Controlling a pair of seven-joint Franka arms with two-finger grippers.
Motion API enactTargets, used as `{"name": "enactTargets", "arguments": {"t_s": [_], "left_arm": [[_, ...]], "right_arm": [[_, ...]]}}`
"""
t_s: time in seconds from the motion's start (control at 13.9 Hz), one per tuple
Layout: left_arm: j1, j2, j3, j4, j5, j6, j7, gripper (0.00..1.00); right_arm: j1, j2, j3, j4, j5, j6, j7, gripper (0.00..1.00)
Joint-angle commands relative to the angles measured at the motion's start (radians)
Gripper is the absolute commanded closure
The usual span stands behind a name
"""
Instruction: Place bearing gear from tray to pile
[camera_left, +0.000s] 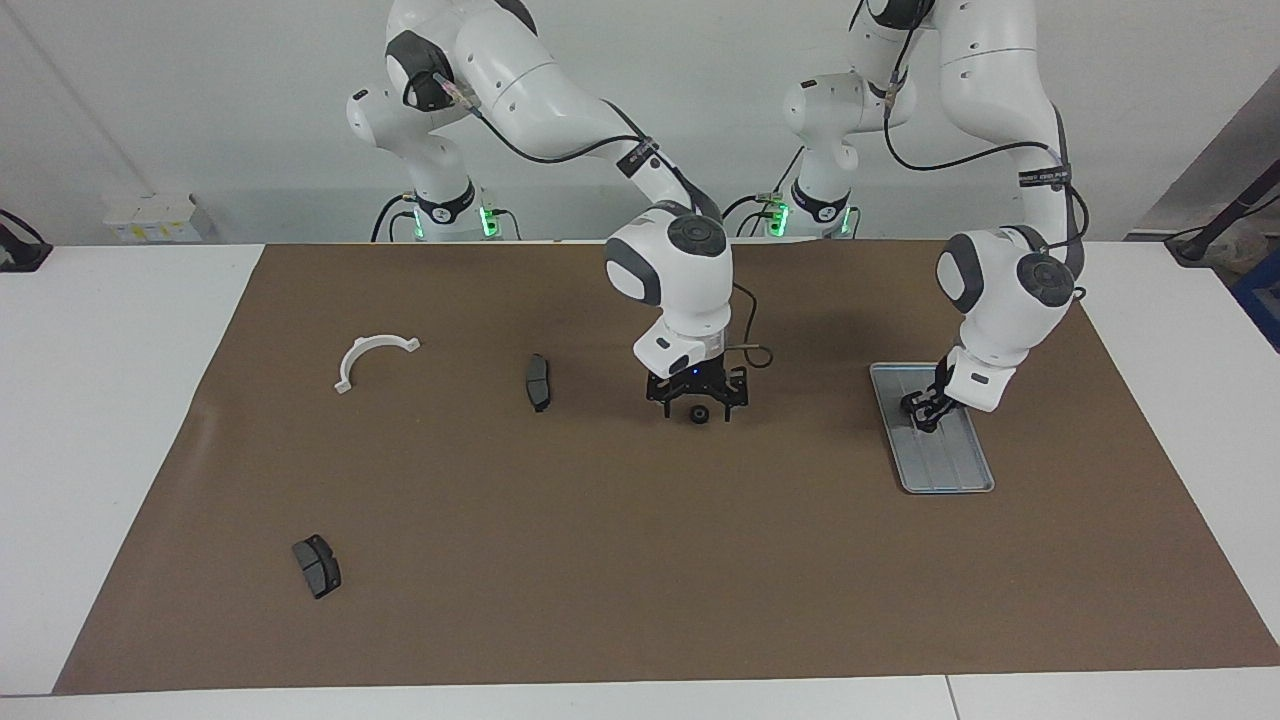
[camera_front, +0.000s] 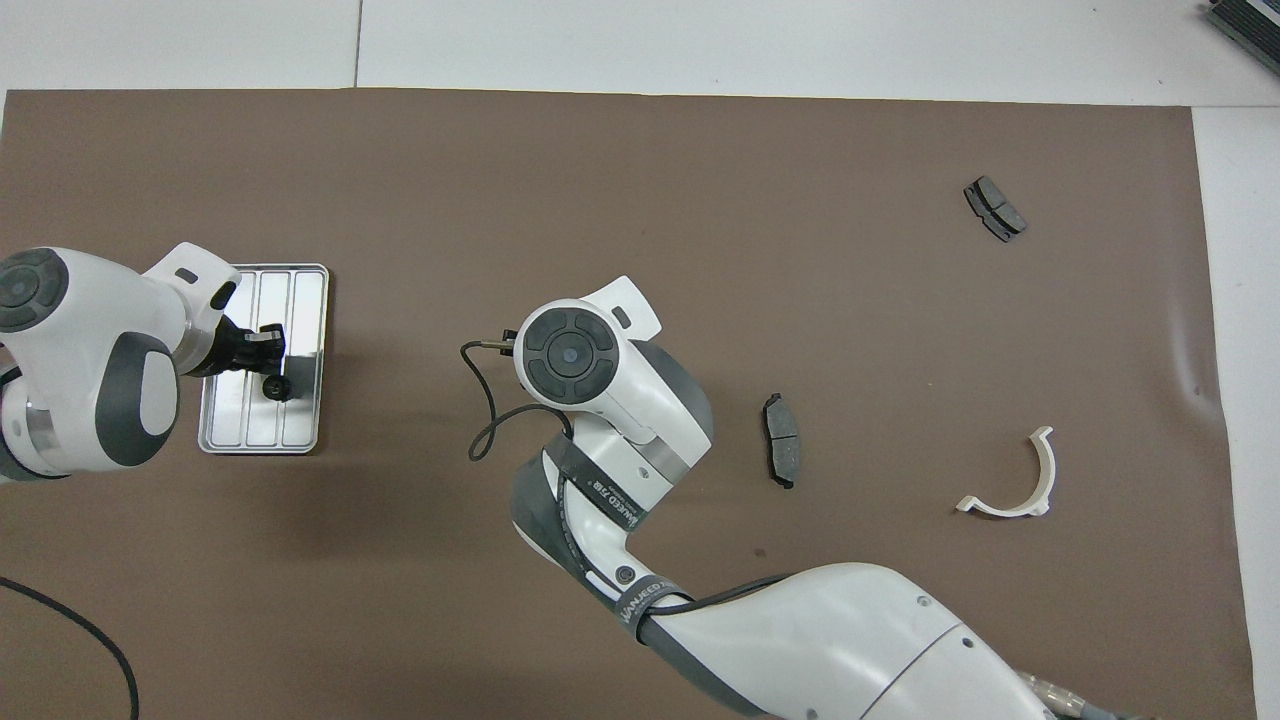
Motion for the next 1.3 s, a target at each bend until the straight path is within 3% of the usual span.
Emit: {"name": "enactTargets", "arguments": {"t_s": [0.0, 0.43, 0.72, 1.22], "left_arm": [[0.011, -0.01, -0.007, 0.006, -0.009, 0.007, 0.013, 0.99], [-0.01, 0.024, -0.015, 0.141, -0.045, -0.082, -0.015, 1.0], [-0.11, 0.024, -0.015, 0.151, -0.053, -0.068, -0.186, 1.0], [-0.236, 0.024, -0.015, 0.134, -0.053, -0.01, -0.38, 1.0]], "right_arm": [[0.001, 0.007, 0.002, -0.01, 0.0, 0.044, 0.027, 0.0], [0.011, 0.007, 0.002, -0.044, -0.003, 0.055, 0.042, 0.0], [0.021, -0.007, 0.002, -0.133, -0.003, 0.151, 0.054, 0.0], [0.021, -0.007, 0.002, -0.13, -0.003, 0.151, 0.07, 0.0]]}}
